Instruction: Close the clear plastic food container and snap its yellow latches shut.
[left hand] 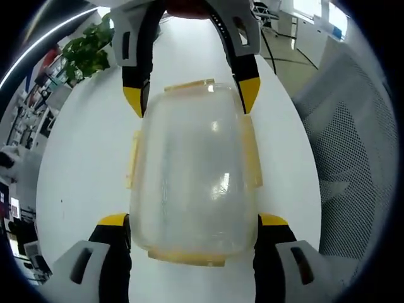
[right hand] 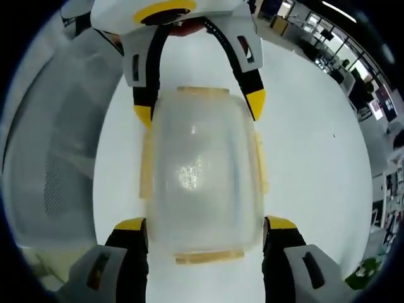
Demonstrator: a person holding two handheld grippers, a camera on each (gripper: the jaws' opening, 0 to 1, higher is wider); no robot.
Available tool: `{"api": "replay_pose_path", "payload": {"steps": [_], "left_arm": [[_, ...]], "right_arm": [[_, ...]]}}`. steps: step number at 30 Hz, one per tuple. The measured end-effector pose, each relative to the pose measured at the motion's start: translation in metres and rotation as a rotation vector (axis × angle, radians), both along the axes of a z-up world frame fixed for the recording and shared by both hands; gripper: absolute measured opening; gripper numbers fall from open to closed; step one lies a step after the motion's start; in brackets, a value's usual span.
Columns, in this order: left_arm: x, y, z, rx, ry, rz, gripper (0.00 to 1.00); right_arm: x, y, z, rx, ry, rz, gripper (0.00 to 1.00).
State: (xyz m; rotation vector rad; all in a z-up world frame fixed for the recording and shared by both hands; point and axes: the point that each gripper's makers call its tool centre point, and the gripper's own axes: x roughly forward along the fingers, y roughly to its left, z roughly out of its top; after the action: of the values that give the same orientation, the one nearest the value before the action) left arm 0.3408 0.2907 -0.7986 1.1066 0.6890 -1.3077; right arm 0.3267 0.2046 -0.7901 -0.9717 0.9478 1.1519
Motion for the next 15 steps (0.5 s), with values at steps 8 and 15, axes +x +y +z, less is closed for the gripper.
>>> {"api": "replay_pose_path", "payload": {"steps": [8, 15], "left_arm": [[-0.002, 0.010, 0.000, -0.005, -0.001, 0.016, 0.80], [-0.003, 0.023, 0.000, 0.003, -0.002, 0.022, 0.80]], "right_arm": [[0.000, 0.011, -0.001, -0.025, -0.004, 0.011, 0.74], [-0.001, 0.023, -0.001, -0.026, -0.005, 0.012, 0.74]]}}
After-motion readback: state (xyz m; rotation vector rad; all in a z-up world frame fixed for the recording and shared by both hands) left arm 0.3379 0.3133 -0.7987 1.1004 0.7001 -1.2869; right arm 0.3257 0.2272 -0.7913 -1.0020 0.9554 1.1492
